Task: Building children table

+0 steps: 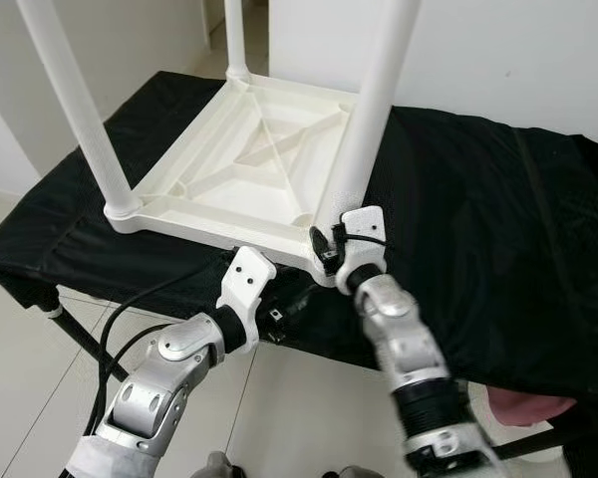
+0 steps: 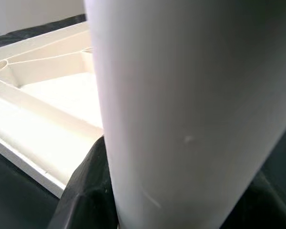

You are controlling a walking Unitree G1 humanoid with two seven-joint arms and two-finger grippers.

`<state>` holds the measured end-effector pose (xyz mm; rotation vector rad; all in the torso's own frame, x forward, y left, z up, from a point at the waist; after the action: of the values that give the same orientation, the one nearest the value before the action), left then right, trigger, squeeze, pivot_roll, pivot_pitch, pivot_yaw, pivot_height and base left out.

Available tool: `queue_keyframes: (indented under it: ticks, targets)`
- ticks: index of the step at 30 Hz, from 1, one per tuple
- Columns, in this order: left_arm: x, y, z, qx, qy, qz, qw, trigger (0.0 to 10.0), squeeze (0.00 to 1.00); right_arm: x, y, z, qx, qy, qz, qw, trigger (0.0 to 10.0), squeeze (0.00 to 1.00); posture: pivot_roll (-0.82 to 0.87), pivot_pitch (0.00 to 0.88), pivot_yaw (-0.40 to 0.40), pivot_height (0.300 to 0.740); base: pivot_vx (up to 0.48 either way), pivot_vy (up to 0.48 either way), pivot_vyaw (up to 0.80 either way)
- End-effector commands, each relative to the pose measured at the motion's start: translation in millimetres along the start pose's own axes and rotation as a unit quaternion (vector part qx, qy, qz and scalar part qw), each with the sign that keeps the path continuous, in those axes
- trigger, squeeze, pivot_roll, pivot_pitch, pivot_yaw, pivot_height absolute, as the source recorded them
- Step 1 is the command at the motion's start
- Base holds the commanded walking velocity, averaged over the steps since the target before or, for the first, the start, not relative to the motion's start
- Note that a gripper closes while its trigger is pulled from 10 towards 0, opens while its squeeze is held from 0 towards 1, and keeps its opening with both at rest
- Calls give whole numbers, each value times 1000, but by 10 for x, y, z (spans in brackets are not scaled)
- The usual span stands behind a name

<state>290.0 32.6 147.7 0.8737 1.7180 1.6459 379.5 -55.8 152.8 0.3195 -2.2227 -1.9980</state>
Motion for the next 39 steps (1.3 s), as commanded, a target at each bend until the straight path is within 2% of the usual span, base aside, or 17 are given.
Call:
queue_keyframes:
  ticks: [1, 3, 4, 7, 8, 9, 14, 17, 19, 20, 24, 25, 29, 31, 36, 37, 39]
  targets:
    - [7, 1, -39, -2, -8, 4, 1000, 10000, 0, 17, 43, 61, -9, 7, -4, 1000, 0, 0, -44, 35, -20, 740, 0, 0, 0]
    - [6, 0, -42, -2, -8, 4, 1000, 10000, 0, 24, 63, 93, -20, 17, -7, 1000, 0, 0, -47, 36, -20, 740, 0, 0, 0]
    - [7, -3, -47, -2, -9, 4, 1000, 10000, 0, 30, 100, 100, -29, 27, -13, 999, 10000, 0, -47, 36, -20, 740, 0, 0, 0]
    - [4, -7, -57, -1, -9, 4, 1000, 10000, 0, 45, 138, 77, -32, 42, -19, 998, 10000, 0, -48, 35, -23, 740, 0, 0, 0]
    - [3, -6, -58, -1, -9, 4, 1000, 10000, 0, 56, 141, 43, -28, 50, -19, 998, 10000, 925, -49, 35, -24, 740, 0, 0, 0]
    - [0, -5, -59, -1, -9, 3, 1000, 10000, 0, 64, 137, -6, -27, 56, -20, 998, 10000, 1000, -50, 35, -25, 740, 0, 0, 0]
    - [-1, -3, -58, -1, -9, 3, 1000, 10000, 0, 80, 127, -110, -15, 65, -19, 998, 10000, 1000, -51, 36, -26, 740, 0, 0, 0]
    - [1, -4, -60, 0, -9, 3, 1000, 10000, 0, 96, 66, -282, 12, 79, -10, 997, 10000, 1000, -52, 40, -27, 740, 0, 0, 0]
    - [0, -3, -55, 0, -8, 3, 1000, 10000, 0, 107, 0, -379, 24, 111, 1, 993, 10000, 1000, -53, 42, -25, 740, 0, 0, 0]
    - [-3, -2, -51, 0, -8, 3, 1000, 10000, 0, 113, -18, -382, 40, 137, 1, 990, 10000, 0, -54, 42, -23, 740, 0, 0, 0]
    - [-4, 0, -47, 1, -8, 3, 1000, 10000, 0, 122, -41, -366, 65, 174, -1, 983, 10000, 0, -55, 42, -20, 740, 0, 0, 0]
    - [-3, 12, -29, 0, -7, 2, 1000, 10000, 0, 93, -36, -304, 86, 223, -10, 971, 10000, 0, -53, 46, -10, 740, 0, 0, 0]
    - [0, 22, -17, -2, -6, 2, 1000, 10000, 0, 53, -26, -248, 93, 253, -13, 963, 10000, 0, -53, 46, -10, 740, 0, 0, 0]
    - [0, 38, -1, -3, -4, 1, 1000, 10000, 0, 23, -13, -130, 98, 293, -15, 951, 10000, 0, -46, 47, -2, 740, 0, 0, 0]
    - [0, 55, 15, -4, -1, -1, 1000, 10000, 0, -33, 3, 0, 107, 329, -18, 938, 10000, 0, -38, 45, -3, 740, 0, 0, 0]
    - [2, 60, 21, -5, 1, -2, 1000, 10000, 0, -51, -15, 34, 110, 338, -14, 935, 8549, 0, -34, 43, -4, 740, 0, 0, 0]
    - [3, 64, 25, -6, 2, -3, 1000, 10000, 0, -61, -29, 54, 110, 344, -11, 932, 8549, 0, -34, 43, -4, 740, 0, 0, 0]
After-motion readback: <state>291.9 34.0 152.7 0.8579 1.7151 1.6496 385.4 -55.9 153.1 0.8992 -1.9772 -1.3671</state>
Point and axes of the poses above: a point about 5 cm out from each wrist's last joint towards the gripper, its own x axis pointing back from the gripper into the wrist, its own y axis along the axis of the wrist's last joint, z = x × y, the point moved 6 cm from there along -x, pointing out of the wrist towards the gripper, and after that the axes turned 5 degrees about x, right-handed, at the moved point
